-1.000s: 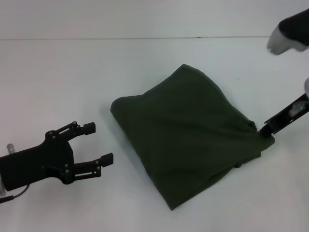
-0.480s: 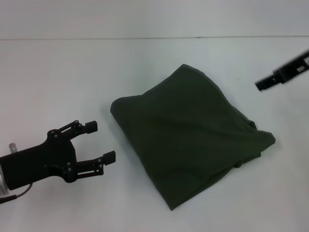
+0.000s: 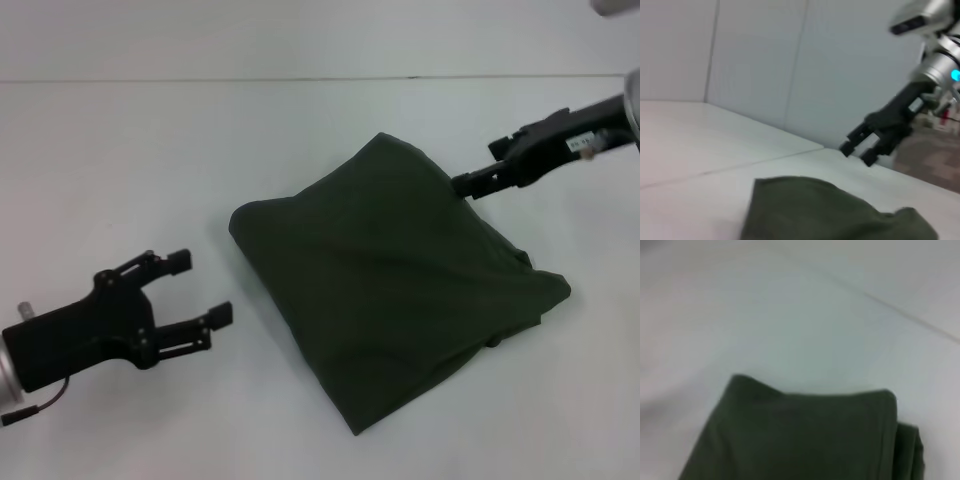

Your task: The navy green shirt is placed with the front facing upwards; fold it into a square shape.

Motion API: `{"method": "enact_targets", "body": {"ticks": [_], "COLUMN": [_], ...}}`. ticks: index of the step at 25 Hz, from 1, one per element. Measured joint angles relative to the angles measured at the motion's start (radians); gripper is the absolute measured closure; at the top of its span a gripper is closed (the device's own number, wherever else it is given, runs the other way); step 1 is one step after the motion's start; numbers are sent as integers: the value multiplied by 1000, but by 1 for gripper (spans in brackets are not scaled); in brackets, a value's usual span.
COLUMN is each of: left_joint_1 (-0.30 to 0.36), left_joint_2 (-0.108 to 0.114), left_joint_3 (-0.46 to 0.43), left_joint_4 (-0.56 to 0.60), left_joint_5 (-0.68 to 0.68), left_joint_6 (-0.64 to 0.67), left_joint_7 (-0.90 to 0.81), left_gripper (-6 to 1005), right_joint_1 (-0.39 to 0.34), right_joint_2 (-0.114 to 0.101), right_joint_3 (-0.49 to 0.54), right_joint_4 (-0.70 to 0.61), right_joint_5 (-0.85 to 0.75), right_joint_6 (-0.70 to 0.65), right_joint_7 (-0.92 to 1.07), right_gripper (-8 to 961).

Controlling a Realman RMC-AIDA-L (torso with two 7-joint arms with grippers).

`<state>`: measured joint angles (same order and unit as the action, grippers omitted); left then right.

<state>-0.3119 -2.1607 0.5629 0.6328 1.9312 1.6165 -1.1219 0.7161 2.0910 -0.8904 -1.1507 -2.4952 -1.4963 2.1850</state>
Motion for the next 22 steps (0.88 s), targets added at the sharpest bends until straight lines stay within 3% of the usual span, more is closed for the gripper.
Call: {"method": "enact_targets", "body": {"ticks": [4,9,14,22], "left_joint_1": [5,11,11,-16], "left_joint_2": [-1,1,2,33], "left_joint_3": [-111,-207,-200,-143], "left_joint_4": [-72,-118,-124,-127], "left_joint_5": [-10,-15,2,137], "left_joint_6": [-5,-2,-28,67], "left_joint_7": [119,209,174,152], "left_gripper": [63,63,63,63], "right_joint_1": [-178,-329,-395,-406], "right_joint_2": [0,-1,3,-2], "right_joint_3": [3,20,27,28], "right_joint_4": [48,243,387,447], "right_joint_5": [283,595,750,753], "right_joint_6": [118,211,199,149], "right_joint_7": [-271,-722,-1077,-1224], "right_gripper": [88,89,89,79]}}
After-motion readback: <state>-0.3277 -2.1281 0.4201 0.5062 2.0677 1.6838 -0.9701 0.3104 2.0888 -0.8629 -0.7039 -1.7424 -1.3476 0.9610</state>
